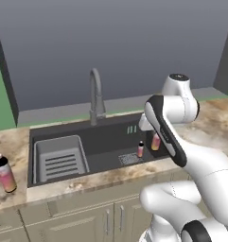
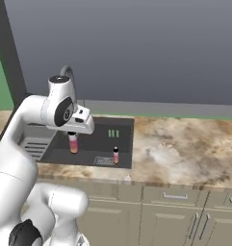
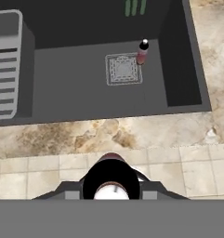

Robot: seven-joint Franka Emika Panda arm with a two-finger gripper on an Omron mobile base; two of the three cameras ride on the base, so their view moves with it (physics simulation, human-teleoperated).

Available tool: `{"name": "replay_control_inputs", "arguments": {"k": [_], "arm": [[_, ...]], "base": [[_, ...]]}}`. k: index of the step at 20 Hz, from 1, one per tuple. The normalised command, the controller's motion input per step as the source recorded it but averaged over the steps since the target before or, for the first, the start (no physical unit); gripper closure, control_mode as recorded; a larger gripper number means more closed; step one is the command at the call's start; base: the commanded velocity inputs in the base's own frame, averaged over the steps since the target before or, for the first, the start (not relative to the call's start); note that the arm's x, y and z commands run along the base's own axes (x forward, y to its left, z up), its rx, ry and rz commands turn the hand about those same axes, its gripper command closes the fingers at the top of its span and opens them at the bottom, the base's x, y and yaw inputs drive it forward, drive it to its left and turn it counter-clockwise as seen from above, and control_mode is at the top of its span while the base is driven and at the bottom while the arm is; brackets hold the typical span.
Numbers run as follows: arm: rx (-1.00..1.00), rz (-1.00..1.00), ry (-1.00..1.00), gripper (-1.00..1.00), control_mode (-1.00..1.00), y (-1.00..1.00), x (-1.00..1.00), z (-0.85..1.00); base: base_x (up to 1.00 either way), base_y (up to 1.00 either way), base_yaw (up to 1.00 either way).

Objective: Place the large bottle from the dining counter next to the other large bottle outside the sink, and place the small bottle from the dining counter next to the other small bottle inside the sink.

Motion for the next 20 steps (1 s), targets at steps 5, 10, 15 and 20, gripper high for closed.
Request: {"name": "replay_control_inputs", "arguments": {"k": [5,10,15,20], "arm": [[0.00,0.00,0.00,1.00,1.00,0.00,0.00,0.00],[0.00,0.00,0.00,1.00,1.00,0.00,0.00,0.00],[0.00,0.00,0.00,1.00,1.00,0.00,0.00,0.00],[0.00,0.00,0.00,1.00,1.00,0.00,0.00,0.00]], "base": [[0.12,-0.27,0.01],[0.34,0.00,0.03],[0.56,0.00,0.05],[0.21,0.00,0.01]]}}
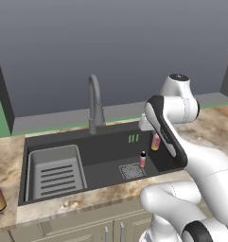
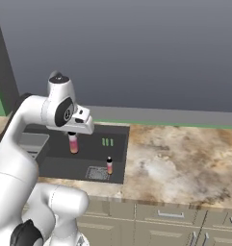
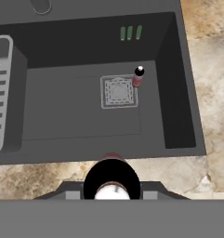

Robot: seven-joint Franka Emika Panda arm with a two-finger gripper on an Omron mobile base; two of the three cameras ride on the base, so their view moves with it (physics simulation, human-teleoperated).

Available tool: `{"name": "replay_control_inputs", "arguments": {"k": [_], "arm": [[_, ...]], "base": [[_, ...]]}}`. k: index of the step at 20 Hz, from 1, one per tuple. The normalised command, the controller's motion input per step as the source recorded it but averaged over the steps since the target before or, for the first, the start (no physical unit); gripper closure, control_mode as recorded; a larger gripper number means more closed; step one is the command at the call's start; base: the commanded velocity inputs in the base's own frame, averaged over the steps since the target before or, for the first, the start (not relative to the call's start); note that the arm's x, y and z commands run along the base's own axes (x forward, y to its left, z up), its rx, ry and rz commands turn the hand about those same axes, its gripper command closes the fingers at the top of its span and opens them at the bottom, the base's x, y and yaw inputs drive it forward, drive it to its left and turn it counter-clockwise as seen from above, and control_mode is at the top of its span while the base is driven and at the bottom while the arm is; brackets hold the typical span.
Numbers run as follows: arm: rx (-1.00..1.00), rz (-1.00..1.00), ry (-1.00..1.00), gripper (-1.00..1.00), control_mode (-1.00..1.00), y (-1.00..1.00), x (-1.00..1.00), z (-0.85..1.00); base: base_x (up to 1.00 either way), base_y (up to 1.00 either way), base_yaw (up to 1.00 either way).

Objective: Place the large bottle from the dining counter next to the other large bottle outside the sink, and place the small bottle from the dining counter next to the other small bottle inside the sink.

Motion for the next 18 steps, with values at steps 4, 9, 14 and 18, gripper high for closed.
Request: {"name": "replay_control_inputs", "arguments": {"k": [4,9,14,18], "arm": [[0.00,0.00,0.00,1.00,1.00,0.00,0.00,0.00],[0.00,0.00,0.00,1.00,1.00,0.00,0.00,0.00],[0.00,0.00,0.00,1.00,1.00,0.00,0.00,0.00],[0.00,0.00,0.00,1.00,-1.00,0.00,0.00,-0.04]], "base": [[0.00,0.00,0.00],[0.00,0.00,0.00],[0.00,0.00,0.00],[0.00,0.00,0.00]]}}
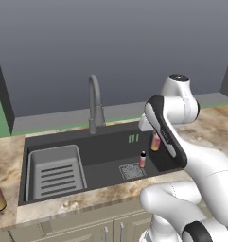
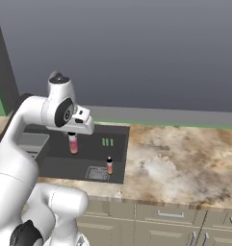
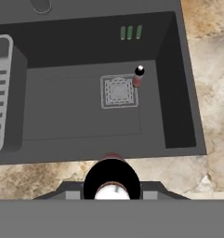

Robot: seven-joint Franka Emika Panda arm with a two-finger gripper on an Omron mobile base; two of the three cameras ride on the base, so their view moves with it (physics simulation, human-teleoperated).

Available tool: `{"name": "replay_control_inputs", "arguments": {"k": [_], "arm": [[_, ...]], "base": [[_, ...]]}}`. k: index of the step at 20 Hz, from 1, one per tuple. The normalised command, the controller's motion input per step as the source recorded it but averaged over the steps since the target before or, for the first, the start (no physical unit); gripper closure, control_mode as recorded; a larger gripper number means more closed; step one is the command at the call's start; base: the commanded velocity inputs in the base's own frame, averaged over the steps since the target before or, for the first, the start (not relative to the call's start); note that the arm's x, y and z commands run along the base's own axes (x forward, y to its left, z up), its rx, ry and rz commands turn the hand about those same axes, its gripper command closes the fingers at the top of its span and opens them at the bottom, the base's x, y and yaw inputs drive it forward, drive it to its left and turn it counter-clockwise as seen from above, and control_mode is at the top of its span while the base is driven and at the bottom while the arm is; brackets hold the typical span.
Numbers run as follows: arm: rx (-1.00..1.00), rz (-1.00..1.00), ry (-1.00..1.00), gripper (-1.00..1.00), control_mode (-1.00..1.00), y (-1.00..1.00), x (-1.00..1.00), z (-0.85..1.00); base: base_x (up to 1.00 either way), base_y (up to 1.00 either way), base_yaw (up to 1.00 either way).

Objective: Place the large bottle from the dining counter next to the other large bottle outside the sink, and place the small bottle from the dining counter next to the other small bottle inside the sink.

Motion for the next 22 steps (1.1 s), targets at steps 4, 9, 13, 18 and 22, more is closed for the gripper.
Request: {"name": "replay_control_inputs", "arguments": {"k": [4,9,13,18,22], "arm": [[0.00,0.00,0.00,1.00,-1.00,0.12,0.21,-0.20],[0.00,0.00,0.00,1.00,-1.00,0.17,0.42,-0.17],[-0.02,-0.01,0.00,1.00,-1.00,0.09,0.34,-0.10],[0.00,0.00,0.04,1.00,-1.00,0.07,0.23,-0.16],[0.00,0.00,0.10,1.00,-1.00,0.09,0.21,-0.29]], "base": [[0.00,0.00,0.00],[0.00,0.00,0.00],[0.00,0.00,0.00],[0.00,0.00,0.00],[0.00,0.00,0.00]]}}
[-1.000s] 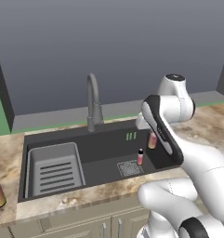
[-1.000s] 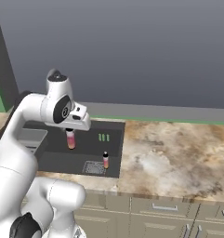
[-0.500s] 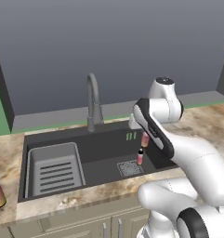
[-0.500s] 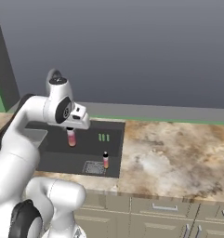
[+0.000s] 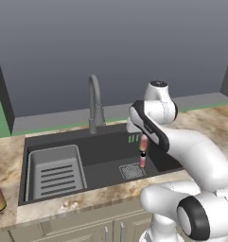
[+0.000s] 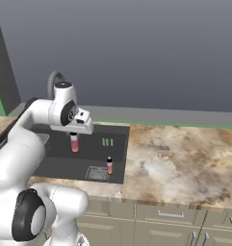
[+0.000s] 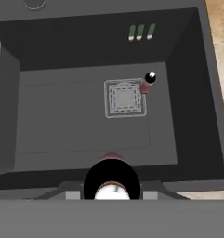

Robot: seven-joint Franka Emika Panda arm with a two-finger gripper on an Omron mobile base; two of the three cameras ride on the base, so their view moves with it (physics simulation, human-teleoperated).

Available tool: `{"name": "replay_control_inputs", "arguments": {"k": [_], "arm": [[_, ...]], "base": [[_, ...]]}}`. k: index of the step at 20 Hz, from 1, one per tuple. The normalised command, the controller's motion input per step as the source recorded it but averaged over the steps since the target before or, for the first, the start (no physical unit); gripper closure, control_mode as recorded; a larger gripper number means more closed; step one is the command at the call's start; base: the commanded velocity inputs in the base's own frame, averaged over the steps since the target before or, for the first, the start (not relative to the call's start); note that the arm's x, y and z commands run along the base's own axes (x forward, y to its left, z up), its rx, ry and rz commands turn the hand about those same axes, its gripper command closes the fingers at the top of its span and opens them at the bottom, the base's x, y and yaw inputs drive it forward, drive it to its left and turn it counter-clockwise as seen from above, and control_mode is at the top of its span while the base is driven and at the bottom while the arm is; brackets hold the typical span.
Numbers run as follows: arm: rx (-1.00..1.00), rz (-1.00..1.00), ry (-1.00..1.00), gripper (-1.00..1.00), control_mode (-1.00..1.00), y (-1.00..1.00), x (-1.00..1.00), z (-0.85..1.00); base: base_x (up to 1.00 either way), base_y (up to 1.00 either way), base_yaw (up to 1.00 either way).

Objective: Place the large bottle from the dining counter next to the other large bottle outside the sink, and place the small bottle from the dining counter next to the other small bottle inside the sink.

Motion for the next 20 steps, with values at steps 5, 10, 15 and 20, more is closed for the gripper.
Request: {"name": "replay_control_inputs", "arguments": {"k": [5,10,15,20], "arm": [[0.00,0.00,0.01,1.00,-1.00,0.06,0.23,-0.49],[0.00,0.00,0.00,1.00,-1.00,0.01,0.11,-0.57],[0.00,0.00,0.00,1.00,-1.00,0.01,0.00,-0.39],[0.00,0.00,0.00,1.00,-1.00,0.09,0.15,-0.36]], "base": [[0.00,0.00,0.00],[0.00,0.00,0.00],[0.00,0.00,0.00],[0.00,0.00,0.00]]}}
